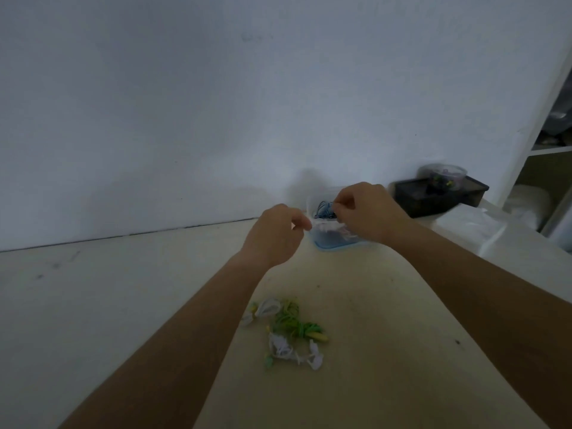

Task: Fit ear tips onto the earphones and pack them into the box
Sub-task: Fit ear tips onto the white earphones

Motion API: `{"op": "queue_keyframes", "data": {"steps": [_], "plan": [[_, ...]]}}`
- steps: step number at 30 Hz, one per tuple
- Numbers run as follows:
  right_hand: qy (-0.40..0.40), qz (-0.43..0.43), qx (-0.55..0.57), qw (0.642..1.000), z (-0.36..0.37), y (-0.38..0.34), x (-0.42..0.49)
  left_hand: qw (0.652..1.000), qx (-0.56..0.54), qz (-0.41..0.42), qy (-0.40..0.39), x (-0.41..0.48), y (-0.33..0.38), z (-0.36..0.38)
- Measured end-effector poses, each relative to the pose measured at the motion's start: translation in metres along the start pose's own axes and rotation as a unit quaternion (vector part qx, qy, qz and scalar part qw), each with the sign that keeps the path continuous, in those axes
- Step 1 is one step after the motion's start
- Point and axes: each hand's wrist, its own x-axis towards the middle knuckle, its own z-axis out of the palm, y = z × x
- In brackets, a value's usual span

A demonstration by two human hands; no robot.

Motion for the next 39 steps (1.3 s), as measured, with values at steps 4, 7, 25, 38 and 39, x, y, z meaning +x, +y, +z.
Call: {"op": "queue_keyframes", "data": {"steps": [4,7,25,38,39], "plan": [[-0.079,-0.026,0.092,0.992,0.010,-0.022,-0.032,1.000,0.008,-0.024,0.000,-0.036,-0.010,-0.007],[-0.162,-0.029,0.127,0.978,0.024,-0.032,-0.054,0.996,0.033,-0.063,-0.057,-0.063,-0.018,-0.010],[-0.212,-0.007,0.002,0.977,0.070,-0.063,-0.088,0.990,-0.069,-0.068,-0.104,-0.138,-0.042,-0.020],[-0.192,-0.004,0.016,0.981,0.069,-0.071,-0.088,0.999,0.035,-0.008,-0.038,-0.145,-0.042,-0.017],[-0.176,0.007,0.037,0.984,0.068,-0.070,-0.088,0.999,0.032,-0.008,-0.031,-0.146,-0.042,-0.017]]}}
